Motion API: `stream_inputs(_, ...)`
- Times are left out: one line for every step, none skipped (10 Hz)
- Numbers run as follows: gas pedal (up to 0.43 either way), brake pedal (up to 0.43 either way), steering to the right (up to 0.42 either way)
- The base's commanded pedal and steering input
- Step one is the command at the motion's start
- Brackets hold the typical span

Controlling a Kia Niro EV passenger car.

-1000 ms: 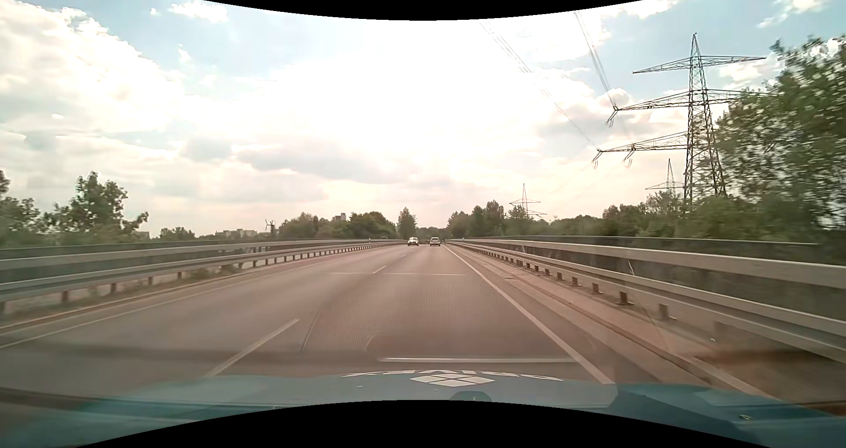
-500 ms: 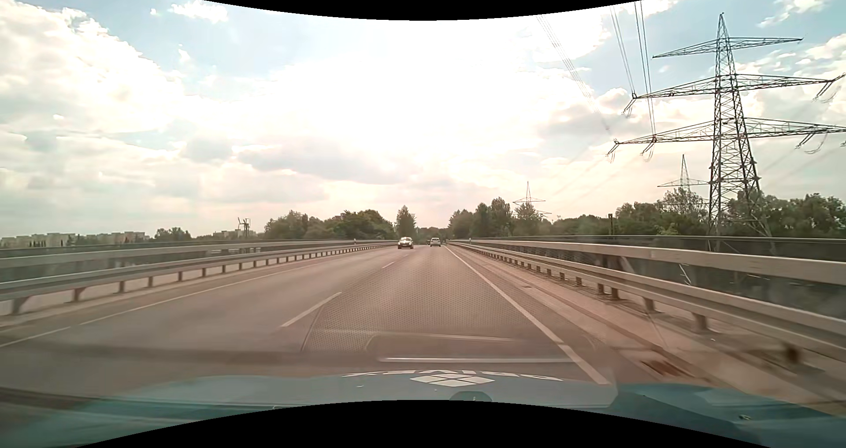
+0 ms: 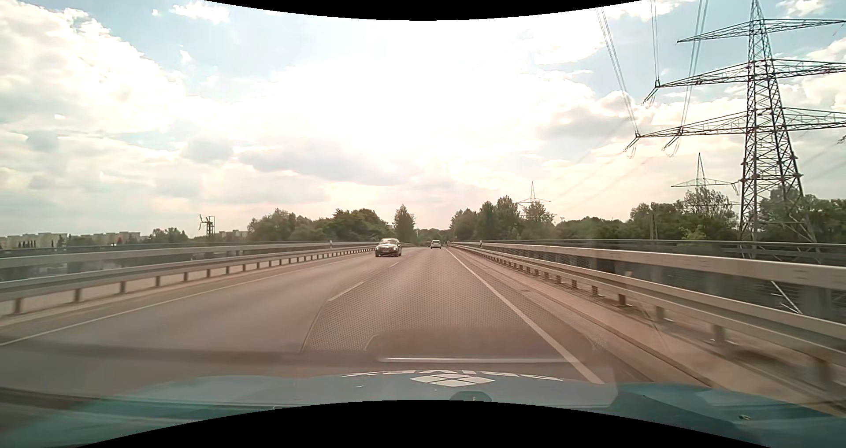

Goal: Follow the waypoints while adhering to traffic rules and regulations

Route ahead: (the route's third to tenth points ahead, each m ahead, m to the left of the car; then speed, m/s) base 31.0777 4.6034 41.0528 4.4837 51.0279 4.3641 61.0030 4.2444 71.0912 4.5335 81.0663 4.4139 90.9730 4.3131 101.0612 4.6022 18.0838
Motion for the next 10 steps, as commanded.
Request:
stream_inputs(0.197,0.0,-0.003)
stream_inputs(0.197,0.0,-0.003)
stream_inputs(0.197,0.0,-0.003)
stream_inputs(0.197,0.0,-0.003)
stream_inputs(0.197,0.0,-0.003)
stream_inputs(0.197,0.0,-0.003)
stream_inputs(0.197,0.0,-0.002)
stream_inputs(0.197,0.0,-0.002)
stream_inputs(0.197,0.0,-0.001)
stream_inputs(0.197,0.0,-0.001)
